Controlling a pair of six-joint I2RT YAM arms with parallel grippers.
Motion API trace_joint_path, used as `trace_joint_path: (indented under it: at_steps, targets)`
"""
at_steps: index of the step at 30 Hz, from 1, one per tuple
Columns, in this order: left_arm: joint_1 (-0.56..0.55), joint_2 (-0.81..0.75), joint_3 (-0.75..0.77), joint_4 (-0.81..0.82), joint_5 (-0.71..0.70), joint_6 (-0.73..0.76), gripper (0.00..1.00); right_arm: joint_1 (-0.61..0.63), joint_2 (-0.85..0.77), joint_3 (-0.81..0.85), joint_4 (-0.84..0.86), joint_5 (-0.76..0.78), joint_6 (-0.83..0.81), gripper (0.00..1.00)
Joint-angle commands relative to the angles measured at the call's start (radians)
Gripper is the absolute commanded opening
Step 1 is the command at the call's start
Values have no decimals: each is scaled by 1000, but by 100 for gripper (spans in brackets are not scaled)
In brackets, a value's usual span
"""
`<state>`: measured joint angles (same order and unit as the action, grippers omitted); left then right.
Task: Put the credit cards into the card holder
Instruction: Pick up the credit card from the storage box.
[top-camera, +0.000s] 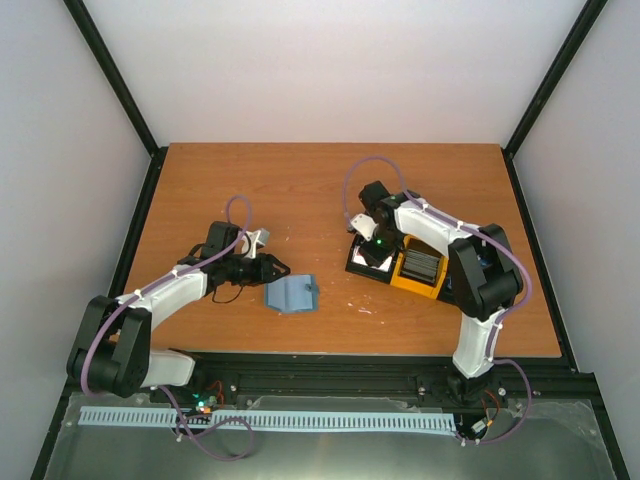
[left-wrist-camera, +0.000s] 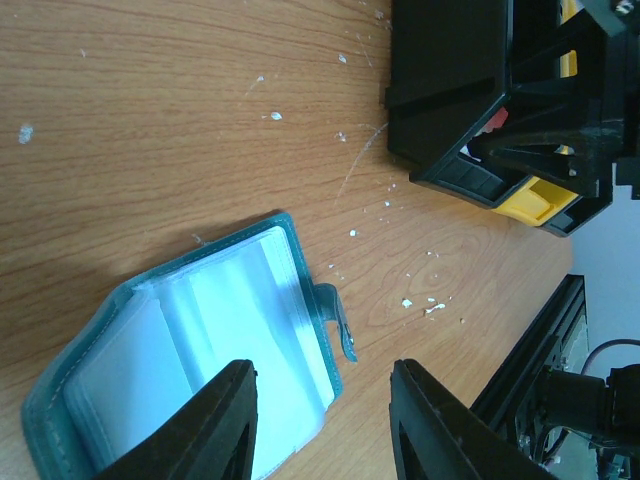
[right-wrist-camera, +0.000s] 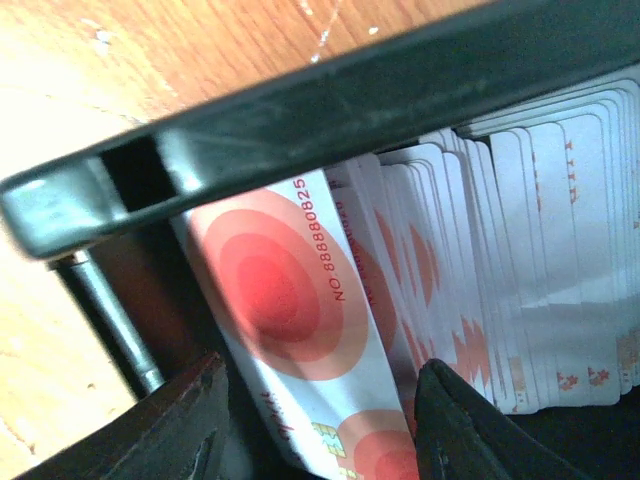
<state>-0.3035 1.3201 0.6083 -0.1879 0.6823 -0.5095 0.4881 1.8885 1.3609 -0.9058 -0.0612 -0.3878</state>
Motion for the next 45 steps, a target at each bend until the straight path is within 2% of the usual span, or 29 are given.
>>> trace_joint_path:
  at_steps: [1,4,12,22,28,32,41,45]
  targets:
    - [-7,8,12,-4,8,27,38,9,-51,21,-52,-61,-8,51]
    - [-8,8,13,-4,8,26,39,9,-52,14,-56,-70,-8,50]
    - [-8,7,11,-2,8,25,38,10,-69,3,-55,-60,-15,28]
    - [-7,-8,12,-2,3,25,38,10,-32,3,-61,-106,-31,13]
    - [-8,-74,-3,18,12,34,39,10,22,49,-100,-153,-36,16]
    - [-8,-115,-9,59,26,37,40,9,-5,60,-89,-125,-40,5]
    - [-8,-136,38,146,64,17,55,-54,-174,14,-38,-196,-41,3]
    - [-31,-123,48,225,81,-29,63,-67,-252,-28,33,-226,39,4]
